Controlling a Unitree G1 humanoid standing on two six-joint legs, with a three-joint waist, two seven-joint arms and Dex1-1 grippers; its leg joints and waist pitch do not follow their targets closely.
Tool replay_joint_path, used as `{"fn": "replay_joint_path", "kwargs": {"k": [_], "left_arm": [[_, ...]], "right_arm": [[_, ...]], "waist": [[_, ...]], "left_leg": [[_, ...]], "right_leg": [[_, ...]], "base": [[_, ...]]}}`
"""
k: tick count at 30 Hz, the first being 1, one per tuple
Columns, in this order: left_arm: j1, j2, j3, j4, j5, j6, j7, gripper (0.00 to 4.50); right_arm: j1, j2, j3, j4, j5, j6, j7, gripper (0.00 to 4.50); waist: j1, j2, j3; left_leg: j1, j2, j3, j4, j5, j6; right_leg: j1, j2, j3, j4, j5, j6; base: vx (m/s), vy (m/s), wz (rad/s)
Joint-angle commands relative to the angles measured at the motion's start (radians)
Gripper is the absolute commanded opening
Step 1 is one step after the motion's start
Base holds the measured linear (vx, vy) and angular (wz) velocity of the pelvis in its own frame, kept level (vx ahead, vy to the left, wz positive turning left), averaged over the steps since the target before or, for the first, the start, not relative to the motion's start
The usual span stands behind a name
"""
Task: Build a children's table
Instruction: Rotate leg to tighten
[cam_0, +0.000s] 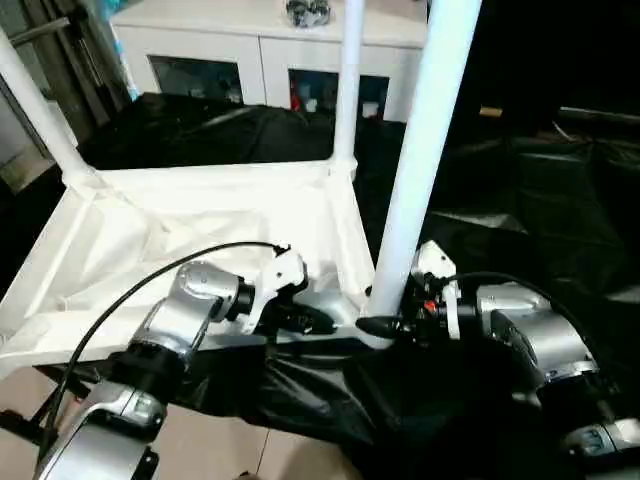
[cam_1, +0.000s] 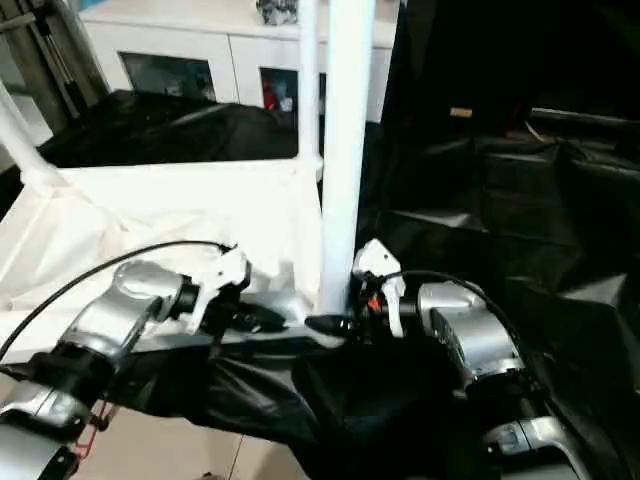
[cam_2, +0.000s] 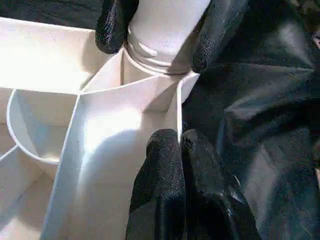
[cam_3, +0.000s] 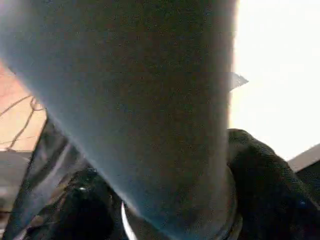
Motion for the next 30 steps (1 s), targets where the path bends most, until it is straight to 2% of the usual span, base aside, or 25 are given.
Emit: {"fn": "replay_joint_path", "kwargs": {"k": [1,3,5,7,9,11,13,16,18,19,21,22,23,24,25,28,29,30], "left_arm": [[-0.001,-0.021,-0.036,-0.039,-0.032,0.003,-0.037,0.00],[-0.001,-0.019,-0.036,-0.041,-0.032,0.004,-0.040,0.00],[-0.009,-0.023,-0.036,-0.036,-0.029,0.004,-0.030,0.00],[-0.010,-0.026,-0.035,-0.033,-0.027,0.003,-0.025,0.00],[-0.011,-0.039,-0.024,-0.021,-0.021,0.001,0.018,0.00],[-0.014,-0.056,-0.006,0.005,-0.015,-0.010,0.072,0.00],[-0.027,-0.080,0.020,0.042,-0.012,-0.018,0.138,0.00],[-0.066,-0.131,0.057,0.107,0.006,-0.021,0.284,0.00],[-0.077,-0.144,0.063,0.124,0.012,-0.023,0.323,0.00],[-0.095,-0.168,0.071,0.150,0.023,-0.020,0.386,0.00],[-0.127,-0.216,0.085,0.188,0.033,-0.009,0.487,0.00],[-0.139,-0.235,0.090,0.198,0.034,-0.005,0.516,0.00],[-0.145,-0.246,0.092,0.205,0.035,-0.004,0.531,0.00],[-0.156,-0.267,0.097,0.217,0.035,-0.002,0.554,0.00],[-0.157,-0.268,0.097,0.218,0.034,-0.002,0.555,0.00],[-0.170,-0.292,0.100,0.236,0.035,-0.005,0.576,0.00],[-0.174,-0.300,0.099,0.240,0.033,-0.008,0.572,0.00],[-0.174,-0.303,0.096,0.238,0.031,-0.011,0.563,0.00]], "right_arm": [[0.008,0.016,0.066,-0.015,-0.002,0.016,0.038,2.74],[0.008,0.017,0.068,-0.017,-0.004,0.017,0.040,2.67],[0.005,0.029,0.065,-0.010,-0.008,0.014,0.029,2.64],[0.004,0.033,0.062,-0.007,-0.007,0.014,0.025,2.62],[0.016,0.050,0.059,-0.013,-0.009,0.012,-0.016,2.62],[0.025,0.074,0.052,-0.009,-0.030,0.000,-0.090,2.61],[0.027,0.105,0.040,0.014,-0.053,-0.021,-0.168,2.59],[0.008,0.175,0.013,0.096,-0.100,-0.029,-0.348,2.58],[0.000,0.194,0.006,0.123,-0.110,-0.035,-0.393,2.58],[-0.017,0.229,-0.011,0.164,-0.114,-0.032,-0.468,2.58],[-0.056,0.293,-0.051,0.237,-0.116,-0.022,-0.604,2.58],[-0.070,0.318,-0.062,0.259,-0.118,-0.022,-0.647,2.58],[-0.078,0.334,-0.068,0.270,-0.121,-0.026,-0.673,2.58],[-0.094,0.361,-0.074,0.291,-0.126,-0.031,-0.715,2.58],[-0.095,0.362,-0.075,0.292,-0.127,-0.031,-0.717,2.58],[-0.115,0.393,-0.074,0.328,-0.145,-0.057,-0.762,2.57],[-0.124,0.406,-0.076,0.346,-0.145,-0.073,-0.771,3.12],[-0.129,0.412,-0.082,0.352,-0.137,-0.081,-0.765,3.26]], "waist": [[0.002,-0.005,-0.053],[0.001,-0.005,-0.054],[0.002,0.007,-0.054],[0.000,0.003,-0.055],[0.000,0.011,-0.055],[-0.003,0.007,-0.053],[-0.008,0.004,-0.049],[-0.015,0.007,-0.043],[-0.019,0.007,-0.045],[-0.024,0.007,-0.044],[-0.031,0.008,-0.046],[-0.035,0.011,-0.045],[-0.035,0.016,-0.046],[-0.034,0.011,-0.047],[-0.033,0.014,-0.049],[-0.030,0.013,-0.056],[-0.030,0.015,-0.057],[-0.029,0.016,-0.058]], "left_leg": [[0.009,0.065,-0.024,-0.061,-0.161,0.063],[0.009,0.065,-0.024,-0.060,-0.161,0.061],[0.010,0.064,-0.026,-0.061,-0.172,0.053],[0.010,0.063,-0.025,-0.061,-0.173,0.052],[0.010,0.063,-0.026,-0.060,-0.175,0.049],[0.010,0.062,-0.025,-0.061,-0.187,0.045],[0.012,0.057,-0.026,-0.063,-0.227,0.029],[0.018,0.055,-0.032,-0.069,-0.281,0.000],[0.020,0.057,-0.037,-0.072,-0.298,-0.011],[0.018,0.057,-0.036,-0.073,-0.300,-0.011],[0.021,0.055,-0.036,-0.072,-0.311,-0.014],[0.022,0.054,-0.034,-0.071,-0.313,-0.017],[0.021,0.052,-0.036,-0.070,-0.311,-0.020],[0.019,0.052,-0.036,-0.071,-0.301,-0.015],[0.017,0.051,-0.034,-0.069,-0.283,-0.006],[0.012,0.050,-0.030,-0.064,-0.221,0.023],[0.011,0.049,-0.030,-0.062,-0.208,0.029],[0.008,0.049,-0.029,-0.061,-0.186,0.042]], "right_leg": [[0.042,-0.077,0.050,-0.063,-0.128,-0.258],[0.043,-0.078,0.050,-0.062,-0.123,-0.260],[0.043,-0.077,0.049,-0.063,-0.121,-0.262],[0.044,-0.075,0.049,-0.063,-0.113,-0.263],[0.044,-0.075,0.049,-0.062,-0.101,-0.268],[0.044,-0.075,0.049,-0.066,-0.116,-0.264],[0.041,-0.077,0.050,-0.076,-0.219,-0.243],[0.035,-0.079,0.050,-0.091,-0.363,-0.200],[0.036,-0.079,0.050,-0.091,-0.382,-0.184],[0.034,-0.078,0.052,-0.092,-0.360,-0.187],[0.032,-0.076,0.052,-0.091,-0.351,-0.195],[0.028,-0.076,0.055,-0.092,-0.346,-0.199],[0.031,-0.077,0.053,-0.090,-0.345,-0.200],[0.035,-0.076,0.052,-0.092,-0.333,-0.197],[0.035,-0.077,0.053,-0.090,-0.302,-0.201],[0.041,-0.076,0.053,-0.081,-0.207,-0.216],[0.042,-0.077,0.053,-0.078,-0.183,-0.223],[0.045,-0.077,0.052,-0.076,-0.150,-0.232]], "base": [[0.000,0.000,0.00],[0.000,0.000,0.00],[0.000,0.000,0.00],[0.000,0.000,0.00],[0.000,0.000,0.00],[0.000,0.000,0.00],[0.000,0.000,0.00],[0.000,0.000,0.00],[0.000,0.000,0.00],[0.000,0.000,0.00],[0.000,0.000,0.00],[0.000,0.000,0.00],[0.000,0.000,0.00],[0.000,0.000,0.00],[0.000,0.000,0.00],[0.000,0.000,0.00],[0.000,0.000,0.00],[0.000,0.000,0.00]]}}
